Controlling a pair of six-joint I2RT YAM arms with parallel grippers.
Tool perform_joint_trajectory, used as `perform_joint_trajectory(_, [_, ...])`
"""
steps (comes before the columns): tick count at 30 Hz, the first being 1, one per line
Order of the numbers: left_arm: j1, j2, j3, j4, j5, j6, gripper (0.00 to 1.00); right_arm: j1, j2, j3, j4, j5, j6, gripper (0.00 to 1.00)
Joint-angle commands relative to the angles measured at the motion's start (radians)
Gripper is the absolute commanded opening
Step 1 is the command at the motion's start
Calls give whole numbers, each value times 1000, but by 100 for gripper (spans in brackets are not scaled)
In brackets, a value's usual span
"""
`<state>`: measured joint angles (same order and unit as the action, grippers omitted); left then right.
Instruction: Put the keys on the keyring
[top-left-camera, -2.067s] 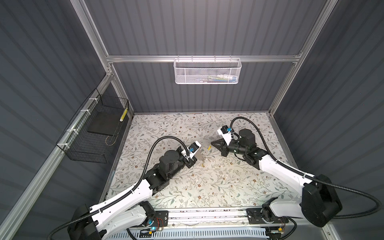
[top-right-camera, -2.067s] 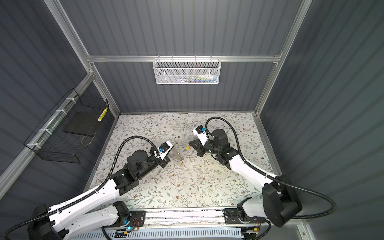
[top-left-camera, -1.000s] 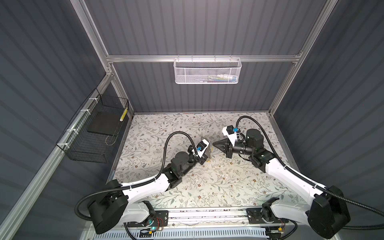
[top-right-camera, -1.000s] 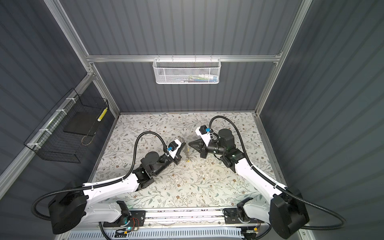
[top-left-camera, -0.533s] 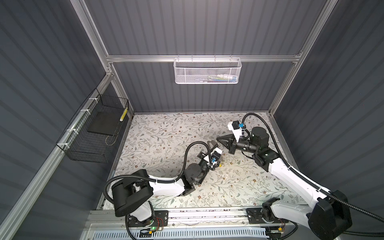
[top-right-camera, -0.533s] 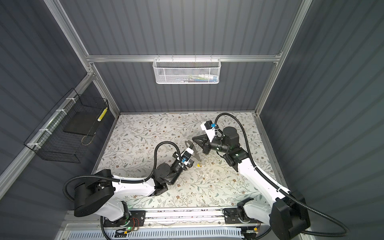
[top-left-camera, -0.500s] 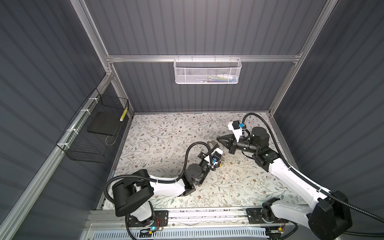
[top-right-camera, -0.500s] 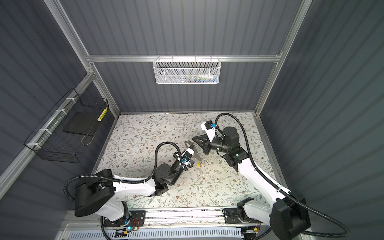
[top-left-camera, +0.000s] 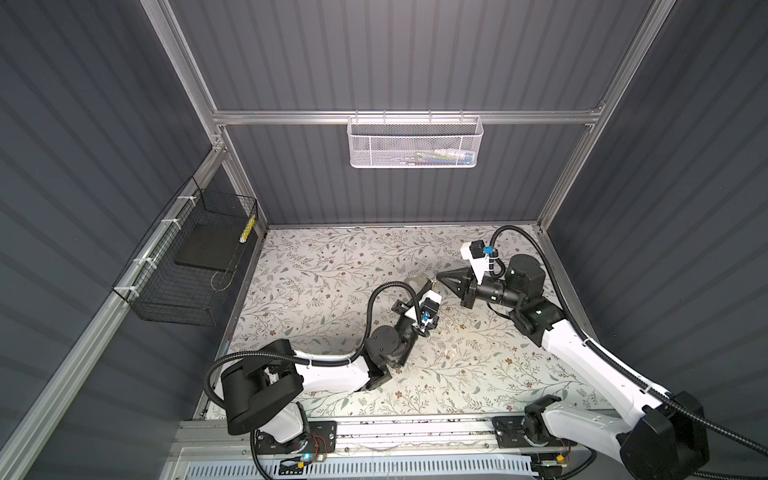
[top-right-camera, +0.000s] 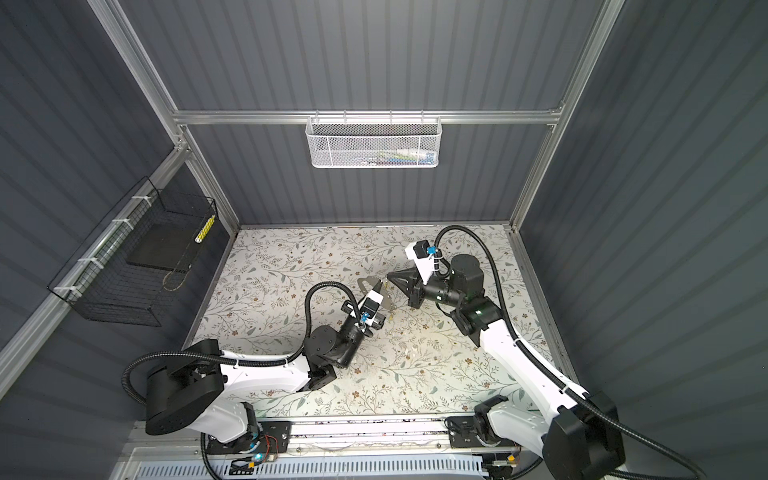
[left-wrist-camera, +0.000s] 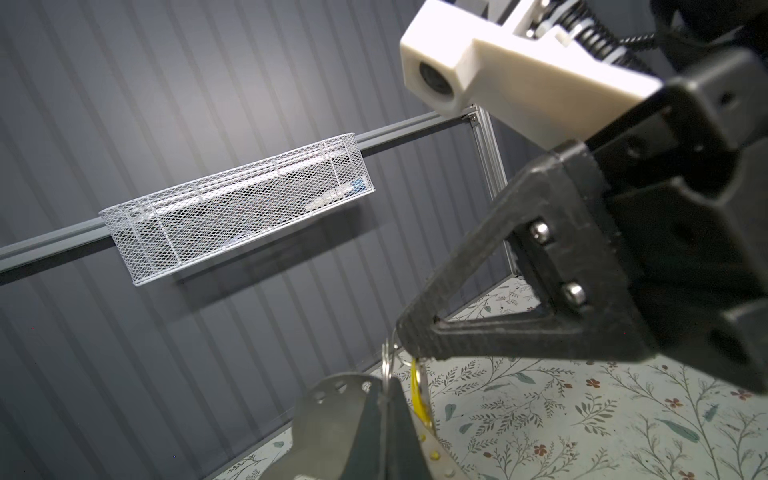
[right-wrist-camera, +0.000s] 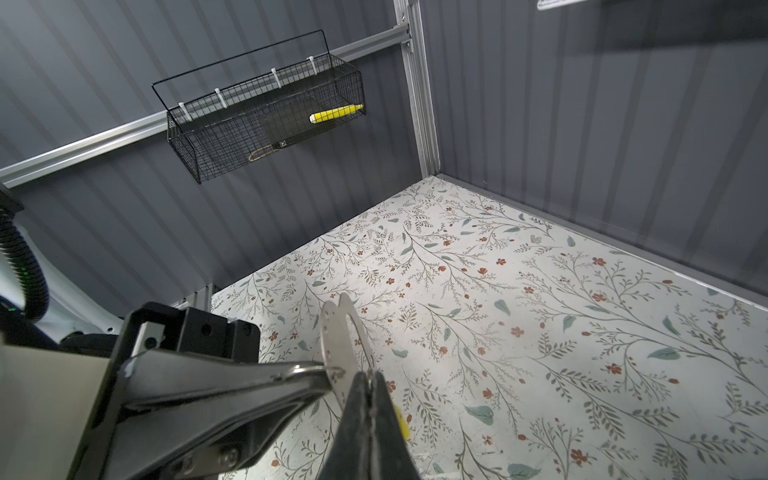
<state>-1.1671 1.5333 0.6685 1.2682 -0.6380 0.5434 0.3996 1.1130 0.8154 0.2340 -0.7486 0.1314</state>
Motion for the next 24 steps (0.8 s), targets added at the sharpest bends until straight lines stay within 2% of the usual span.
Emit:
perform_joint_trajectory(1, [1, -26, 31, 14, -23, 9, 0, -3, -22, 14, 4, -42, 6, 0])
perform_joint_trajectory(14, [1, -18, 37, 22, -20, 12, 0, -2, -8, 13, 1, -81, 3, 0])
perform_joint_trajectory(24, [1, -30, 21, 13, 39, 0, 0, -4, 1, 21, -2, -30, 19, 0])
